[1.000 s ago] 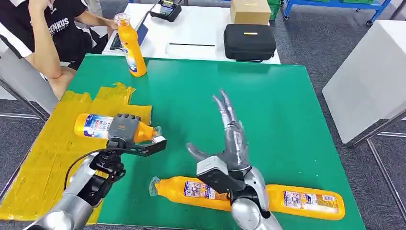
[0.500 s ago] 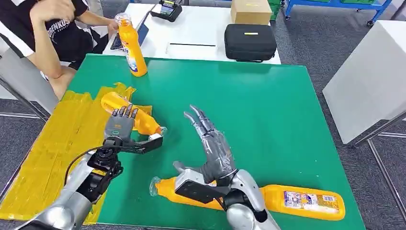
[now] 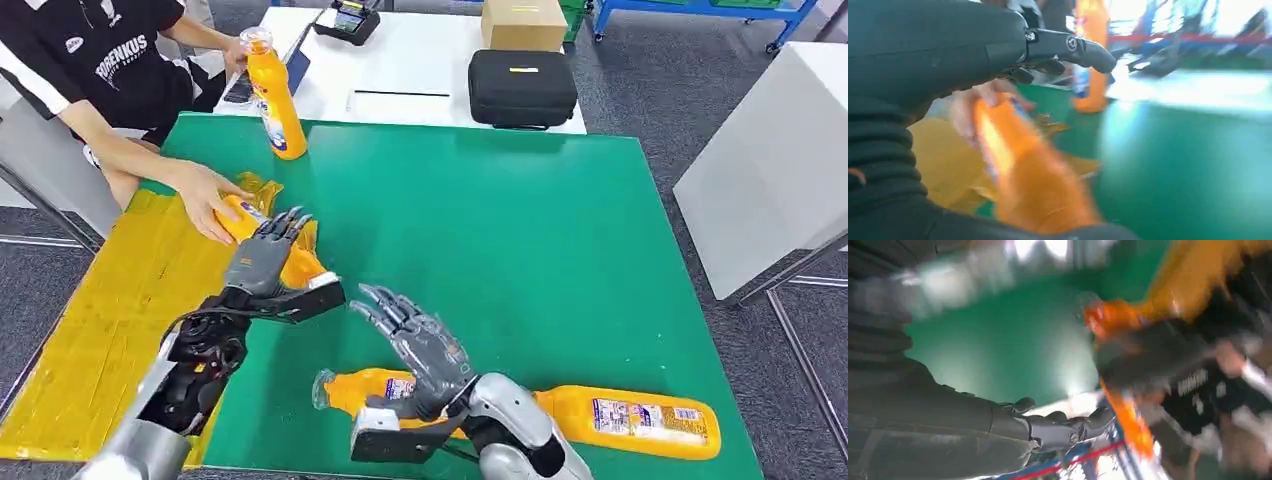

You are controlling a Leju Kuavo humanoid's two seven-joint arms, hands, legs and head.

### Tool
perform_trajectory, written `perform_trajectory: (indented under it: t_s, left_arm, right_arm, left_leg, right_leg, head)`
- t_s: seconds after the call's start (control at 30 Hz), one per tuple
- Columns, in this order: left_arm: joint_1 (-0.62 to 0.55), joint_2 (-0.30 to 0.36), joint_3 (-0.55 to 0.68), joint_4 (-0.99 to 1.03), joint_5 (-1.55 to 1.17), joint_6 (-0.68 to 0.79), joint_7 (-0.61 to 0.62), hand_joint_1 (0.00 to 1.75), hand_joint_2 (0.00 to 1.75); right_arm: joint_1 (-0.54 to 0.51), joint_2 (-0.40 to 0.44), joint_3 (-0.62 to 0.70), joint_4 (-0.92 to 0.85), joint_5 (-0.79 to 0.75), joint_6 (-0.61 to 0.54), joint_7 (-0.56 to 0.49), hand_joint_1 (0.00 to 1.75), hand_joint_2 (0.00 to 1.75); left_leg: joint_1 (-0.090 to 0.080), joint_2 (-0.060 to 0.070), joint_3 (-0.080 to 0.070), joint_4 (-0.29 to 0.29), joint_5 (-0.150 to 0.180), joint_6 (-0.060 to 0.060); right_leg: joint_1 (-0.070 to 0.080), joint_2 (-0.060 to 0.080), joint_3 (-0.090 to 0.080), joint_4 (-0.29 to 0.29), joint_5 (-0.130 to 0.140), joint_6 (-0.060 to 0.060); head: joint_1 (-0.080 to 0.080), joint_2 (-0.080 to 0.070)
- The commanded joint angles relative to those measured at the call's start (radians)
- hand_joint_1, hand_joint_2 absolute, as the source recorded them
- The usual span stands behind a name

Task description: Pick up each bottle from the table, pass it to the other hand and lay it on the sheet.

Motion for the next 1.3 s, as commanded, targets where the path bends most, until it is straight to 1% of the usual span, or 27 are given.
perform_trajectory:
  t_s: [0.03,0.07,0.13,0.17,0.33,0.37,0.4,0.43,0.47,0.53,0.57,0.67,0.7,0.77,0.8,0.83,0.87,0.9,0.93,1.0,1.03,1.07,1.1,1.17,1.2,1.23,1.3]
  left_arm:
    - [0.098,-0.011,0.152,-0.313,0.355,-0.037,-0.035,0.0,0.0]
    - [0.097,-0.023,0.18,-0.315,0.403,-0.034,-0.014,0.0,0.0]
    - [0.094,-0.028,0.205,-0.311,0.441,-0.013,0.002,0.0,0.0]
    - [0.094,-0.028,0.213,-0.31,0.46,-0.009,0.001,0.0,1.75]
    - [0.094,-0.026,0.213,-0.305,0.464,-0.008,-0.001,0.0,1.75]
    - [0.094,-0.028,0.215,-0.304,0.47,-0.004,-0.002,0.0,1.75]
    - [0.093,-0.028,0.213,-0.304,0.476,0.002,-0.002,0.0,1.75]
    - [0.093,-0.028,0.211,-0.306,0.48,0.004,-0.001,0.0,1.75]
    - [0.094,-0.027,0.207,-0.309,0.484,0.003,0.0,0.0,1.75]
    - [0.097,-0.03,0.205,-0.316,0.485,0.002,0.004,0.0,1.75]
    - [0.102,-0.033,0.206,-0.323,0.484,0.005,0.012,0.0,1.75]
    - [0.112,-0.036,0.21,-0.323,0.482,0.007,0.018,0.0,1.75]
    - [0.114,-0.037,0.212,-0.321,0.482,0.006,0.018,0.0,1.75]
    - [0.117,-0.037,0.212,-0.318,0.481,0.007,0.019,0.0,1.75]
    - [0.118,-0.038,0.212,-0.317,0.481,0.007,0.019,0.0,1.75]
    - [0.118,-0.038,0.212,-0.317,0.481,0.007,0.019,0.0,1.75]
    - [0.12,-0.039,0.212,-0.316,0.481,0.008,0.019,0.0,1.75]
    - [0.12,-0.039,0.212,-0.316,0.481,0.008,0.019,0.0,1.75]
    - [0.12,-0.039,0.212,-0.316,0.481,0.008,0.019,0.0,1.75]
    - [0.12,-0.041,0.213,-0.315,0.48,0.011,0.02,0.0,1.75]
    - [0.123,-0.042,0.213,-0.314,0.479,0.014,0.022,0.0,1.75]
    - [0.128,-0.043,0.212,-0.316,0.479,0.018,0.022,0.0,1.75]
    - [0.133,-0.044,0.212,-0.32,0.479,0.018,0.022,0.0,1.75]
    - [0.143,-0.047,0.212,-0.329,0.479,0.02,0.021,0.0,1.75]
    - [0.146,-0.047,0.212,-0.332,0.479,0.021,0.02,0.0,1.75]
    - [0.151,-0.046,0.211,-0.339,0.479,0.021,0.02,0.0,1.75]
    - [0.153,-0.044,0.21,-0.341,0.478,0.022,0.021,0.0,1.75]
  right_arm:
    - [0.029,-0.15,0.125,0.084,0.053,0.016,-0.036,0.0,1.75]
    - [0.041,-0.151,0.122,0.08,0.066,0.015,-0.029,0.0,1.75]
    - [0.055,-0.161,0.117,0.068,0.089,0.023,-0.009,0.0,1.75]
    - [0.062,-0.166,0.113,0.061,0.098,0.026,0.0,0.0,1.75]
    - [0.066,-0.169,0.11,0.052,0.1,0.027,0.002,0.0,1.75]
    - [0.067,-0.169,0.109,0.049,0.104,0.032,0.008,0.0,1.75]
    - [0.076,-0.172,0.102,0.036,0.115,0.033,0.014,0.0,1.75]
    - [0.088,-0.175,0.092,0.022,0.133,0.032,0.035,0.0,1.75]
    - [0.1,-0.177,0.081,0.009,0.165,0.033,0.061,0.0,1.75]
    - [0.117,-0.182,0.062,-0.004,0.195,0.034,0.092,0.0,1.75]
    - [0.126,-0.185,0.05,-0.01,0.209,0.025,0.109,0.0,1.75]
    - [0.127,-0.188,0.033,-0.003,0.237,0.002,0.133,0.0,1.75]
    - [0.127,-0.186,0.03,0.0,0.244,-0.001,0.136,0.0,1.75]
    - [0.124,-0.187,0.027,0.005,0.245,-0.002,0.135,0.0,1.75]
    - [0.119,-0.188,0.027,0.021,0.251,0.006,0.146,0.0,1.75]
    - [0.119,-0.188,0.027,0.021,0.251,0.006,0.146,0.0,1.75]
    - [0.117,-0.189,0.025,0.035,0.25,0.003,0.143,0.0,1.75]
    - [0.117,-0.189,0.025,0.035,0.25,0.003,0.143,0.0,1.75]
    - [0.117,-0.189,0.025,0.035,0.25,0.003,0.143,0.0,1.75]
    - [0.111,-0.191,0.027,0.052,0.27,0.004,0.169,0.0,1.75]
    - [0.107,-0.187,0.021,0.07,0.275,0.001,0.182,0.0,1.75]
    - [0.102,-0.179,0.016,0.089,0.281,-0.011,0.193,0.0,1.75]
    - [0.1,-0.171,0.012,0.105,0.283,-0.015,0.199,0.0,1.75]
    - [0.103,-0.154,0.01,0.129,0.299,-0.024,0.228,0.0,1.75]
    - [0.105,-0.149,0.009,0.136,0.302,-0.026,0.237,0.0,1.75]
    - [0.11,-0.136,0.009,0.148,0.312,-0.028,0.262,0.0,1.75]
    - [0.11,-0.126,0.007,0.157,0.315,-0.029,0.272,0.0,1.75]
  left_leg:
    - [0.001,0.002,0.004,0.0,-0.002,-0.002]
    - [0.001,0.003,0.008,0.0,-0.004,-0.003]
    - [0.001,0.001,0.006,0.0,-0.003,-0.003]
    - [0.001,0.001,0.004,0.0,-0.002,-0.002]
    - [0.001,0.001,0.006,0.0,-0.003,-0.002]
    - [0.0,0.001,0.003,0.0,-0.001,-0.002]
    - [0.001,0.001,0.005,0.0,-0.002,-0.002]
    - [0.001,0.002,0.007,0.0,-0.004,-0.003]
    - [0.0,0.001,0.003,0.0,-0.002,-0.002]
    - [0.001,0.0,0.008,0.0,-0.004,-0.003]
    - [0.0,0.0,0.004,0.0,-0.002,-0.002]
    - [0.001,0.001,0.006,0.0,-0.004,-0.002]
    - [0.0,0.001,0.003,0.0,-0.001,-0.001]
    - [0.001,0.002,0.008,0.0,-0.004,-0.003]
    - [0.0,0.001,0.004,0.0,-0.002,-0.002]
    - [0.001,0.001,0.007,0.0,-0.003,-0.003]
    - [0.0,0.001,0.004,0.0,-0.002,-0.002]
    - [0.001,0.001,0.007,0.0,-0.003,-0.003]
    - [0.0,0.001,0.004,-0.001,-0.001,-0.002]
    - [0.001,0.002,0.008,0.0,-0.003,-0.003]
    - [0.0,0.002,0.005,-0.001,-0.002,-0.002]
    - [0.001,0.002,0.008,0.0,-0.003,-0.003]
    - [0.0,0.002,0.005,-0.001,-0.002,-0.002]
    - [0.001,0.002,0.008,-0.001,-0.003,-0.003]
    - [0.001,0.002,0.005,-0.001,-0.002,-0.002]
    - [0.001,0.002,0.008,-0.001,-0.003,-0.003]
    - [0.001,0.002,0.008,-0.001,-0.003,-0.003]
  right_leg:
    - [0.001,0.0,0.005,-0.001,-0.001,-0.002]
    - [0.002,0.0,0.007,-0.001,-0.003,-0.003]
    - [0.002,-0.001,0.006,-0.001,-0.003,-0.002]
    - [0.001,-0.001,0.004,-0.001,-0.001,-0.002]
    - [0.001,-0.001,0.006,-0.001,-0.002,-0.002]
    - [0.001,0.0,0.003,-0.001,-0.001,-0.001]
    - [0.001,0.0,0.005,-0.001,-0.002,-0.002]
    - [0.002,0.0,0.007,-0.001,-0.003,-0.003]
    - [0.001,-0.001,0.003,-0.001,-0.001,-0.002]
    - [0.001,-0.002,0.008,0.0,-0.004,-0.003]
    - [0.001,-0.002,0.004,-0.001,-0.002,-0.002]
    - [0.001,-0.001,0.006,0.0,-0.003,-0.002]
    - [0.0,0.0,0.003,-0.001,-0.001,-0.001]
    - [0.001,0.0,0.007,-0.001,-0.003,-0.003]
    - [0.0,-0.001,0.004,-0.001,-0.002,-0.002]
    - [0.001,-0.001,0.006,0.0,-0.002,-0.003]
    - [0.001,0.0,0.003,-0.001,-0.001,-0.002]
    - [0.001,-0.001,0.006,-0.001,-0.002,-0.003]
    - [0.001,-0.001,0.004,-0.001,-0.001,-0.002]
    - [0.001,0.0,0.007,-0.001,-0.002,-0.003]
    - [0.001,0.0,0.004,-0.001,-0.001,-0.002]
    - [0.001,0.0,0.007,-0.001,-0.002,-0.003]
    - [0.001,0.0,0.005,-0.002,-0.001,-0.002]
    - [0.001,0.0,0.008,-0.002,-0.002,-0.003]
    - [0.001,0.0,0.005,-0.002,-0.001,-0.002]
    - [0.001,0.0,0.007,-0.002,-0.002,-0.002]
    - [0.001,0.0,0.008,-0.002,-0.003,-0.003]
  head:
    - [0.0,0.0]
    - [0.0,0.0]
    - [0.0,0.0]
    - [0.0,0.0]
    - [0.0,0.0]
    - [0.0,0.0]
    - [0.0,0.0]
    - [0.0,0.0]
    - [0.0,0.0]
    - [0.0,0.0]
    - [0.0,0.0]
    - [0.0,0.0]
    - [0.0,0.0]
    - [0.0,0.0]
    - [0.0,0.0]
    - [0.0,0.0]
    - [0.0,0.0]
    - [0.0,0.0]
    - [0.0,0.0]
    - [0.0,0.0]
    - [0.0,0.0]
    - [0.0,0.0]
    - [0.0,0.0]
    - [0.0,0.0]
    - [0.0,0.0]
    - [0.0,0.0]
    - [0.0,0.0]
